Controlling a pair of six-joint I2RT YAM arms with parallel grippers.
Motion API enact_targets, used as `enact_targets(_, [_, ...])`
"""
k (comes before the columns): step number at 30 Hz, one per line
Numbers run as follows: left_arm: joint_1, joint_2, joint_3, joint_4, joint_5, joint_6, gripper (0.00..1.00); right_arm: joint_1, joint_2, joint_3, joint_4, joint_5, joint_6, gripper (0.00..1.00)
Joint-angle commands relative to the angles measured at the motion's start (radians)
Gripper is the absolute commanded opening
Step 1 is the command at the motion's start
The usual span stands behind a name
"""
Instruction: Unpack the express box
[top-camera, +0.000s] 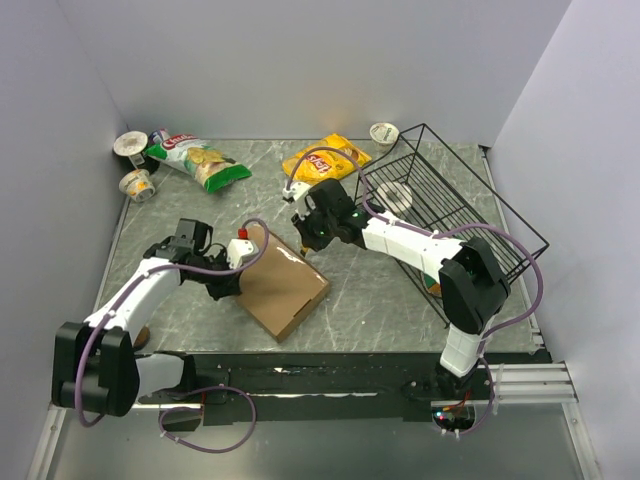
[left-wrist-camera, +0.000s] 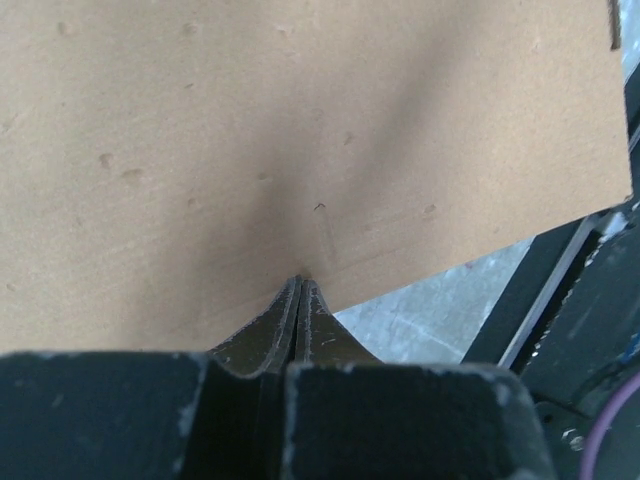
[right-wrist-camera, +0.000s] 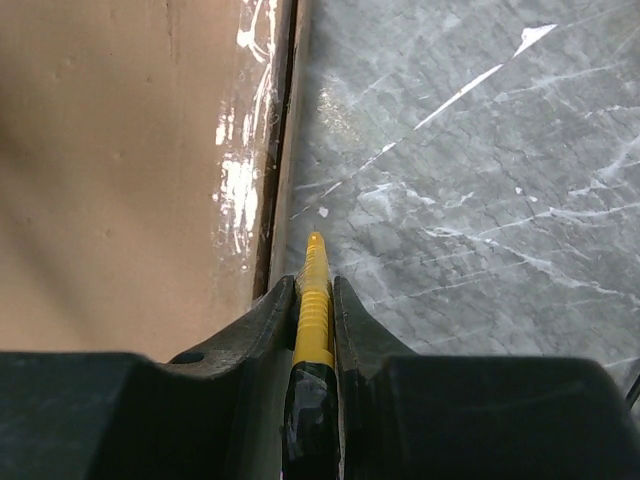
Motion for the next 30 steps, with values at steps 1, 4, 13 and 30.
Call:
enact_targets(1, [0.002, -0.035, -0.083, -0.143, -0.176, 0.104, 0.01, 0.012, 0.005, 0.044, 0.018, -0.034, -0.005, 0.00])
enact_targets(4, [0.002, -0.104, -0.102, -0.141, -0.184, 0.126, 0.01, 0.017, 0.014, 0.045, 0.024, -0.040, -0.003, 0.00])
enact_targets(13, [0.007, -0.133, -0.102, -0.150, -0.195, 0.149, 0.01, 0.020, 0.031, 0.073, 0.023, -0.104, 0.004, 0.00])
enact_targets(30, [0.036, -0.175, 0.064, -0.437, -0.218, 0.310, 0.01, 0.017, 0.018, 0.056, 0.038, -0.061, -0.006, 0.00])
